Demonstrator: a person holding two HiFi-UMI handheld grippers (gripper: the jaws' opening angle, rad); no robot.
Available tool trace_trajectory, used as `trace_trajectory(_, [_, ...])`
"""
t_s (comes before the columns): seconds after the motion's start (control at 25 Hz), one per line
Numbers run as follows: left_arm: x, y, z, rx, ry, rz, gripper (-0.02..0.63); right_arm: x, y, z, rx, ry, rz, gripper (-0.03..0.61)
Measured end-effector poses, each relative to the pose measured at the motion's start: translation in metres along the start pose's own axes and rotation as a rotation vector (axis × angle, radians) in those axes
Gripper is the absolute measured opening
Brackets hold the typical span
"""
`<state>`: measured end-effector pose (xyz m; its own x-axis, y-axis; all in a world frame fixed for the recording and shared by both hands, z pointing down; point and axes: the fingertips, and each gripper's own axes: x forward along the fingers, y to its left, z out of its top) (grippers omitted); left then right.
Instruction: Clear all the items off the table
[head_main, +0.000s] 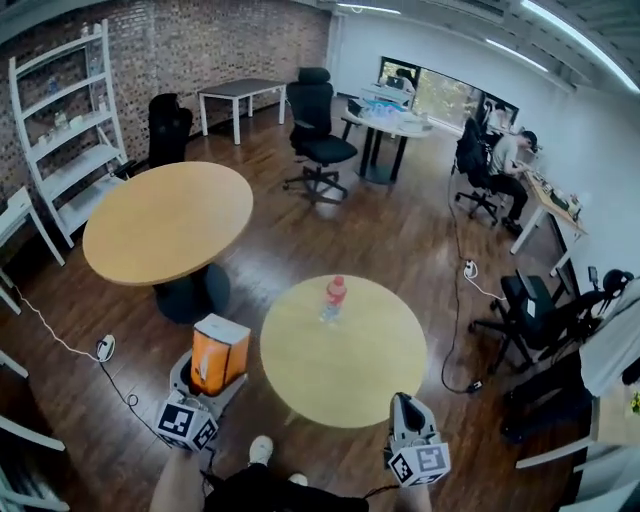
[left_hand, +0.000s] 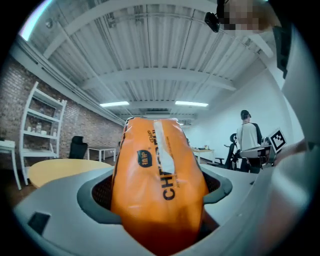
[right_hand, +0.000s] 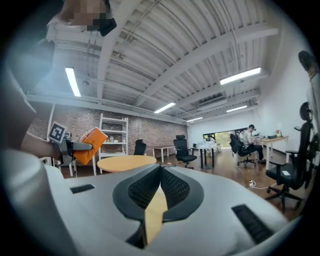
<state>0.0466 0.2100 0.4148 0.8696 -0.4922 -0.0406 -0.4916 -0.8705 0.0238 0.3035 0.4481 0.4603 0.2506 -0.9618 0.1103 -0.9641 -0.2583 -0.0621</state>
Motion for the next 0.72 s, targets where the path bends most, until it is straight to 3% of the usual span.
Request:
trace_trajectory(0.24, [-0.064, 0.059, -0.003, 0.017, 0.004, 0.208, 0.443, 0.062, 0.058, 0.012, -0.028, -0.006, 0.185, 0.005])
trace_trajectory(0.44, [-0.098, 0.12, -0.003, -0.012, -0.021, 0.294, 0.443, 0.119, 0.132, 0.018, -0.106, 0.005, 0.307, 0.005])
trace_trajectory(0.72, [-0.138, 0.241, -0.007, -0.007, -0.034, 0.369, 0.443, 0.218, 0.249, 0.017, -0.114, 0.03, 0.366, 0.005])
